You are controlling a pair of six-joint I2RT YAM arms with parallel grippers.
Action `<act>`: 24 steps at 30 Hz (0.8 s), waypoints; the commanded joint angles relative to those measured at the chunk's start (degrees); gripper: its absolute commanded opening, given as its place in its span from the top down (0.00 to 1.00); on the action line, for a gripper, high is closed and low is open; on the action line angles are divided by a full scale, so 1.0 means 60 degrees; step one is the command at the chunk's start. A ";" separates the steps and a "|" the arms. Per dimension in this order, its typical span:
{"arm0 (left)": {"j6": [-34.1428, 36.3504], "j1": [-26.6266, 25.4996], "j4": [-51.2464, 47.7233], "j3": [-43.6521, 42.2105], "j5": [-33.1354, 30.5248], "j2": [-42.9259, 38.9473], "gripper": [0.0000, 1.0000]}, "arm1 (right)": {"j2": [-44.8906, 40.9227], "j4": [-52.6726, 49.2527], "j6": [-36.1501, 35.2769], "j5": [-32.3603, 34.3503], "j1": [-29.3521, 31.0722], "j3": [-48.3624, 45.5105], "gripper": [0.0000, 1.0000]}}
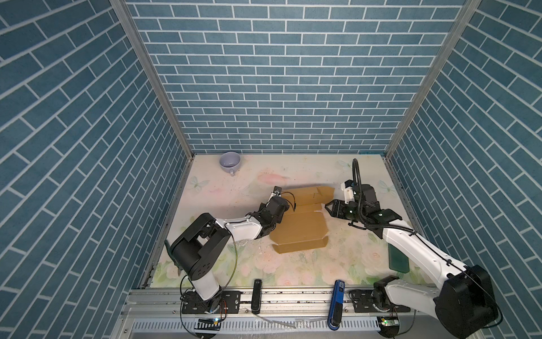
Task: Fold the paper box
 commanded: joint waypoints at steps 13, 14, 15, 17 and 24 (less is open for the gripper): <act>-0.0053 0.0107 -0.1369 0.0835 0.0434 0.0046 0.85 | 0.3306 0.1748 -0.1180 -0.0079 0.0007 0.0475 0.39; -0.0039 0.0114 -0.1379 0.0830 0.0436 0.0046 0.85 | 0.3498 0.1848 -0.1158 -0.0087 0.0008 0.0543 0.40; -0.0034 0.0115 -0.1411 0.0849 0.0435 0.0033 0.85 | 0.3665 0.1988 -0.1138 -0.0072 0.0009 0.0588 0.39; -0.0031 0.0115 -0.1428 0.0837 0.0420 0.0000 0.85 | 0.3914 0.2342 -0.1067 -0.0036 0.0009 0.0585 0.38; 0.0009 0.0108 -0.1487 0.0798 0.0478 0.0018 0.85 | 0.4746 0.3310 -0.0844 -0.0297 -0.0006 0.0676 0.37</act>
